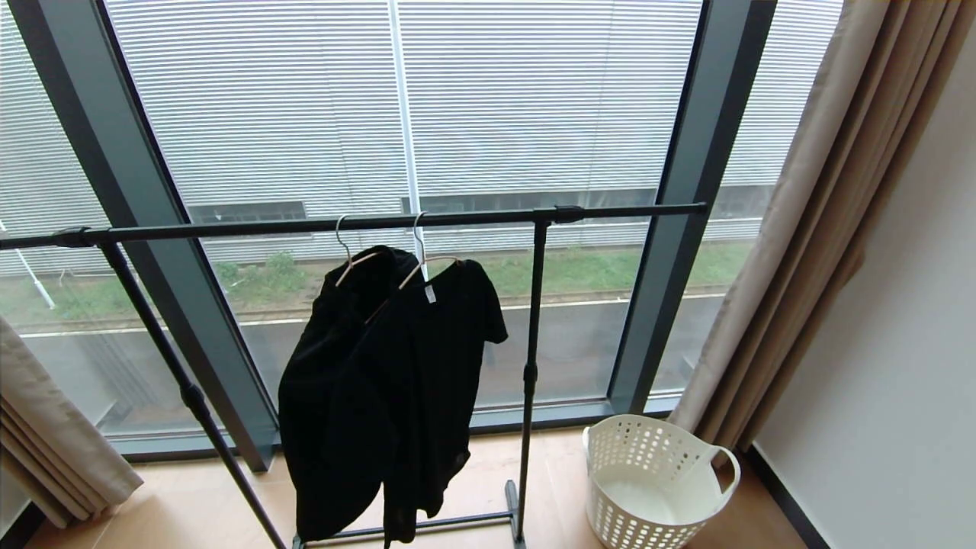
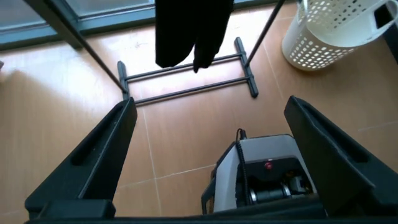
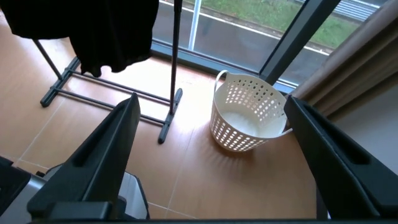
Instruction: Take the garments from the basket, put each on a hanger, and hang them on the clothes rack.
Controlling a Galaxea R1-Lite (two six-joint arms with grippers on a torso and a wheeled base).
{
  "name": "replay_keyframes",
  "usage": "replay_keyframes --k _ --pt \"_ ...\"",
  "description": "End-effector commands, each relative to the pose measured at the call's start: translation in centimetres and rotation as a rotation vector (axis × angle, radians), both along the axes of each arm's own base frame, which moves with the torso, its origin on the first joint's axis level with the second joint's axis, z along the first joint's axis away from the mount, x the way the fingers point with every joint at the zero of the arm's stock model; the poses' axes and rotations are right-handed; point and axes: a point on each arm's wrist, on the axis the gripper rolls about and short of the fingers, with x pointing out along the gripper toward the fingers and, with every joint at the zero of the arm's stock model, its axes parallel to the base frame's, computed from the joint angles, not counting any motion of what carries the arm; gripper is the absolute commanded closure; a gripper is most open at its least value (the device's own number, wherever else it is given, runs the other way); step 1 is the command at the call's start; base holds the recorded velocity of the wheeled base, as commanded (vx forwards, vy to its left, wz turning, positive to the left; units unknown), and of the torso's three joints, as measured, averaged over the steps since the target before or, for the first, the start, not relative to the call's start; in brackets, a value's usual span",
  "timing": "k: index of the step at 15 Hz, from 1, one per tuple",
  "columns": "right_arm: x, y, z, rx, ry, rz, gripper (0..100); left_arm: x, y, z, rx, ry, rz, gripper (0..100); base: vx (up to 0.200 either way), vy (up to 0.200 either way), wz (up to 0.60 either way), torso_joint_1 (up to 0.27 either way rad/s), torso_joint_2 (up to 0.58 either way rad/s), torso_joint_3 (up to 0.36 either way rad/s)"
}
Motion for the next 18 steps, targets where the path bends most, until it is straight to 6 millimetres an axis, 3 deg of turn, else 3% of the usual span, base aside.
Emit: replay_keyframes --k 1,3,4,5,13,16,18 --pt "-0.2 -0.1 0.1 0.011 -0.029 0.000 0 -1.8 0.7 0.3 -0.060 -0.131 -0.079 0 0.000 0.000 0.00 0.000 0.00 0.000" --pt "-0.4 -0.2 0.0 0.016 -0.044 -0.022 0 -1.9 0.7 0.3 -0.055 -0.146 -0.081 0 0.000 0.000 0.00 0.000 0.00 0.000" --pt "-0.6 -0.2 0.1 0.011 -0.070 -0.082 0 -2.0 1.1 0.3 0.090 -0.202 0.011 0 0.000 0.000 0.00 0.000 0.00 0.000" --pt "-0.7 -0.3 0.1 0.007 -0.088 -0.121 0 -2.4 1.4 0.4 0.117 -0.243 0.073 0 0.000 0.000 0.00 0.000 0.00 0.000" --pt "-1.6 -0.4 0.1 -0.017 -0.183 -0.239 0 -5.2 1.8 0.2 0.086 -0.544 0.424 0 0.000 0.000 0.00 0.000 0.00 0.000" --pt "-1.9 -0.4 0.0 -0.009 -0.215 -0.235 0 -6.0 1.7 0.0 0.060 -0.631 0.436 0 0.000 0.000 0.00 0.000 0.00 0.000" --pt "-2.5 -0.4 -0.1 0.013 -0.292 -0.214 0 -5.9 1.5 -0.3 -0.004 -0.601 0.322 0 0.000 0.000 0.00 0.000 0.00 0.000"
